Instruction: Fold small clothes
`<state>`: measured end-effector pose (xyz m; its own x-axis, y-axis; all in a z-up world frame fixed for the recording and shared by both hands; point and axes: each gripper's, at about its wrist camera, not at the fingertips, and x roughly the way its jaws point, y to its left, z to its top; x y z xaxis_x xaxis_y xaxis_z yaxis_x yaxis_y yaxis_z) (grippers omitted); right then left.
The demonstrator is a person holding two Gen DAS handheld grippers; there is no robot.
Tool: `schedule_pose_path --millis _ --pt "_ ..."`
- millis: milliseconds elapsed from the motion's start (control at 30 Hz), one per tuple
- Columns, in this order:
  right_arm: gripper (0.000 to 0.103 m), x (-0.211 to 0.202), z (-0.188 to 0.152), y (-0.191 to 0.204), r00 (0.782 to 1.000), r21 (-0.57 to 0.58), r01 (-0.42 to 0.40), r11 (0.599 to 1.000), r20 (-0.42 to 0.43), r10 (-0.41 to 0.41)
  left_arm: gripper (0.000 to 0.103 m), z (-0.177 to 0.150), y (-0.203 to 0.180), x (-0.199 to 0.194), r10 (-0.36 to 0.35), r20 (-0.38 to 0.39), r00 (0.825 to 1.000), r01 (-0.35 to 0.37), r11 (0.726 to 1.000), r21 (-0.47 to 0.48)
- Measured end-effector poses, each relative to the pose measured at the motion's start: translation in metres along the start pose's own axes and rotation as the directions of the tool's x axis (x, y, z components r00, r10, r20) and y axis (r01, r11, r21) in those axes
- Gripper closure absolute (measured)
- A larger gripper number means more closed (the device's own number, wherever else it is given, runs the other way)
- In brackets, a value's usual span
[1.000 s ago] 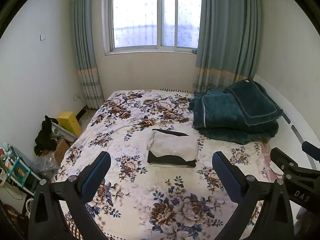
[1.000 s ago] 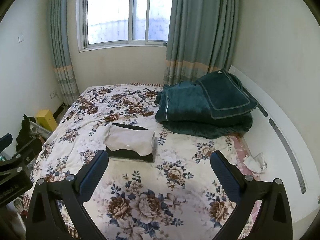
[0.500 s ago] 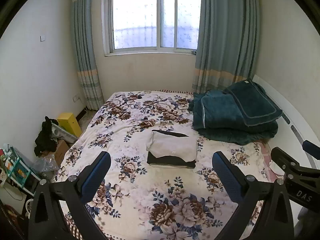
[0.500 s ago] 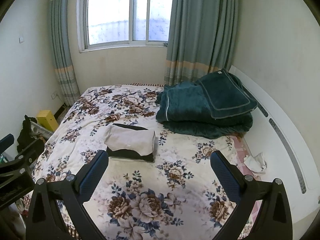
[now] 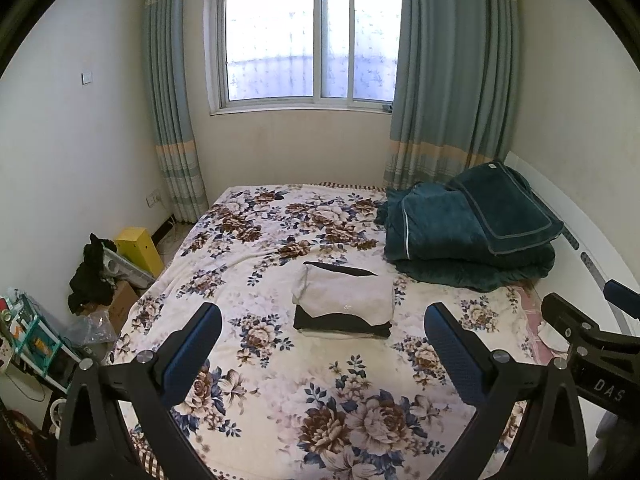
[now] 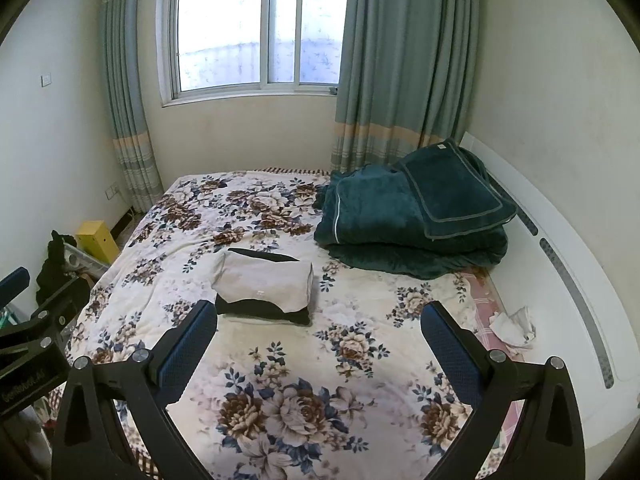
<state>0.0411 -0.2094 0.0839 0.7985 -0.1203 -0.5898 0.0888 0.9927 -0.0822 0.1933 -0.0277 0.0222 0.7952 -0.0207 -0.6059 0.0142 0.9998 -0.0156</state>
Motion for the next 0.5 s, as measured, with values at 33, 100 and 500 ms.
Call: schedule_pose_path --millis 33,100,500 --pt "0.000 -0.0002 -0.0002 -0.0003 1.000 0.001 0.000 1.000 0.000 0.000 0.000 0.0001 0.0001 0.0001 -0.004 0.000 1.000 0.004 1.000 0.001" --pt "0.000 -0.0003 -0.0004 -0.0005 1.000 0.002 0.001 1.000 0.000 -0.001 0.000 -0.0003 0.0002 0.0002 -0.002 0.001 1.000 0.002 1.000 0.000" --pt "0.000 -0.0029 0.0021 0.0005 1.000 0.003 -0.003 1.000 0.004 0.003 0.000 0.0014 0.0019 -0.0022 0.005 0.004 1.000 -0.005 1.000 0.002"
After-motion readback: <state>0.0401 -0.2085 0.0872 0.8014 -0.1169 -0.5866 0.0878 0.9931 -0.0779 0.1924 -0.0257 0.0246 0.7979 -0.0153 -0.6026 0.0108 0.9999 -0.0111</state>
